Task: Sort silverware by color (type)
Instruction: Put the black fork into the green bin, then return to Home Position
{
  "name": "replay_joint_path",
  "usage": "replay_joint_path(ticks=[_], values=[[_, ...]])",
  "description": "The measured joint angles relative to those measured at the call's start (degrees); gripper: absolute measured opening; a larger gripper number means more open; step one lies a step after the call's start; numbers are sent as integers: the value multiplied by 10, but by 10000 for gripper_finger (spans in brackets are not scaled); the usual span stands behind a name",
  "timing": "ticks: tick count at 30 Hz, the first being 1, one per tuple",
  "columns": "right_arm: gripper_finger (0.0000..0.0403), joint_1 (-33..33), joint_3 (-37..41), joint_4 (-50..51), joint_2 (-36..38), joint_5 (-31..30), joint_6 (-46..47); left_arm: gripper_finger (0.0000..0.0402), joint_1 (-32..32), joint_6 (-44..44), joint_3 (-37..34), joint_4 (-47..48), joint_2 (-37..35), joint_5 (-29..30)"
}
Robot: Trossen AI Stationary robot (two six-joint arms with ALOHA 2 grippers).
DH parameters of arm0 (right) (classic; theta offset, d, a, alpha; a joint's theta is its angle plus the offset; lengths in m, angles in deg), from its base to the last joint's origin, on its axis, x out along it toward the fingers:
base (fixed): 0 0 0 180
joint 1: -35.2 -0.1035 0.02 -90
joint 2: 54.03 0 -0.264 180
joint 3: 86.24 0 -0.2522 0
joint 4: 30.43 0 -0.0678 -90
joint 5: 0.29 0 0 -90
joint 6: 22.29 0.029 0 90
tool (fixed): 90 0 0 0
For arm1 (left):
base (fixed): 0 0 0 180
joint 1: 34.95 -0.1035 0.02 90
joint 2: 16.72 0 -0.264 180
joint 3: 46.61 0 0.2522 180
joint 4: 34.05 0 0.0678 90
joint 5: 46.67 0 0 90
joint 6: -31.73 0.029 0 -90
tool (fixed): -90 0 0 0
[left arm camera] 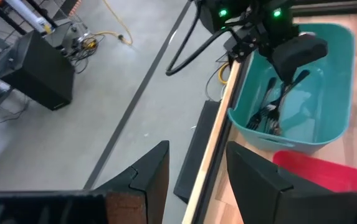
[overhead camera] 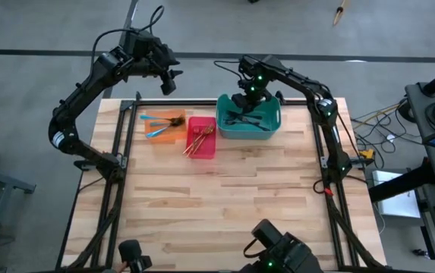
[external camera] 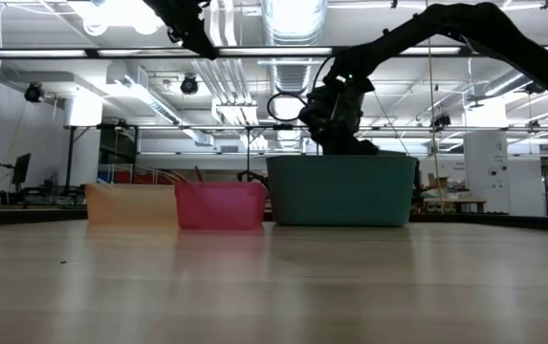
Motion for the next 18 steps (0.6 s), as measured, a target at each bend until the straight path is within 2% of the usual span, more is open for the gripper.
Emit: replay_joint_path(ticks=[8,11,13,16,18], values=[[80,13,0,28,15,-2,-5,139,0,-32,0,0,-3,-23],[78,19,0,39,23,-23,-16,139,0,-42,0,3,-7,-50],[77,23,0,46,30,-31,-26,139,0,-42,0,11,-10,-111],[78,24,0,42,47,-30,-52,139,-7,-29,0,37,-14,-258],[79,14,0,34,64,-29,-78,139,-9,-44,0,49,-17,-325]])
